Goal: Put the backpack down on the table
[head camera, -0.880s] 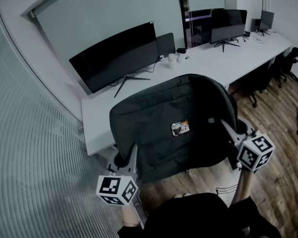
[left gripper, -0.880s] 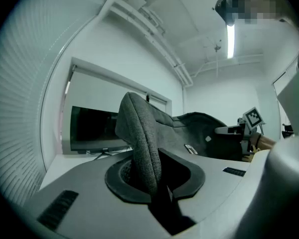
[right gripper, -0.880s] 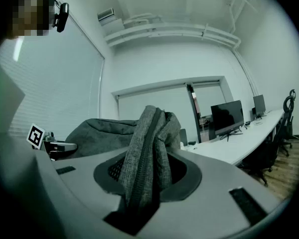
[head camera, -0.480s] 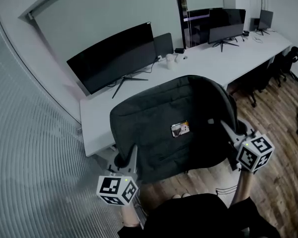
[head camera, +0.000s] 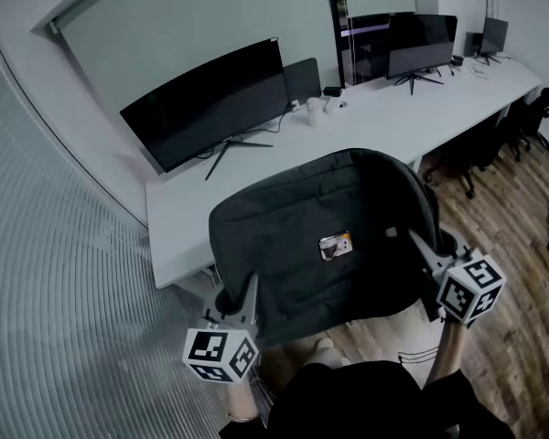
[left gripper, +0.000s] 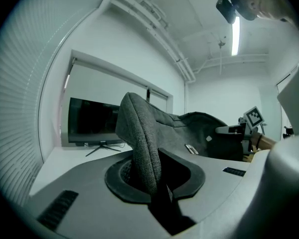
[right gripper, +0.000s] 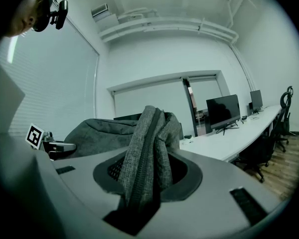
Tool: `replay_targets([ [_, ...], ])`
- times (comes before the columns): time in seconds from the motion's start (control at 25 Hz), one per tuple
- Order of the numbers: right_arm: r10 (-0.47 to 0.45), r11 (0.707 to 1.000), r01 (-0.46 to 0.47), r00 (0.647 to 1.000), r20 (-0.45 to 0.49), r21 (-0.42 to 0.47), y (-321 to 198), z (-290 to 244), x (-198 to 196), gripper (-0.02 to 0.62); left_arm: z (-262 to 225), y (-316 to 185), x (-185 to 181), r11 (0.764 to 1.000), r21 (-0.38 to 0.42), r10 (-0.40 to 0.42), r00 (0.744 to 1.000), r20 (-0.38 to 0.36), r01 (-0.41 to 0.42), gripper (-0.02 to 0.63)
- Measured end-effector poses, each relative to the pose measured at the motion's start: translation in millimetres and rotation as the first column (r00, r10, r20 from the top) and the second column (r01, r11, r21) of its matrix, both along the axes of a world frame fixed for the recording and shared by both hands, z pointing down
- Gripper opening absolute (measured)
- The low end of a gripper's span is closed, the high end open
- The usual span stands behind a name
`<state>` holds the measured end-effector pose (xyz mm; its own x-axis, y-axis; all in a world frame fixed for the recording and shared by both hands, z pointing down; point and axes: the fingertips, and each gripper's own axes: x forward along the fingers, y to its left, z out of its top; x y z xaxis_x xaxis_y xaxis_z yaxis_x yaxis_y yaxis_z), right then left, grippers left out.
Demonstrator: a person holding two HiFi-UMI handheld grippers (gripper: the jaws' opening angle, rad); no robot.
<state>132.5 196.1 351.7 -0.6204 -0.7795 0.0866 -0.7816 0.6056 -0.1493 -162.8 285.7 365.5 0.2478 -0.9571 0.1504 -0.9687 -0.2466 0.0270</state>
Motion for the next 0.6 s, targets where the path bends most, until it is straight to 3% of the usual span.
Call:
replay_targets([
  [0.6,-0.013,0.999,0.013,1.0,-0.016,-0.047,-76,19,-28,0.118,22,-68,-26,0.999,-0.042,-0.022,0.999,-0.026,0.021,0.066],
])
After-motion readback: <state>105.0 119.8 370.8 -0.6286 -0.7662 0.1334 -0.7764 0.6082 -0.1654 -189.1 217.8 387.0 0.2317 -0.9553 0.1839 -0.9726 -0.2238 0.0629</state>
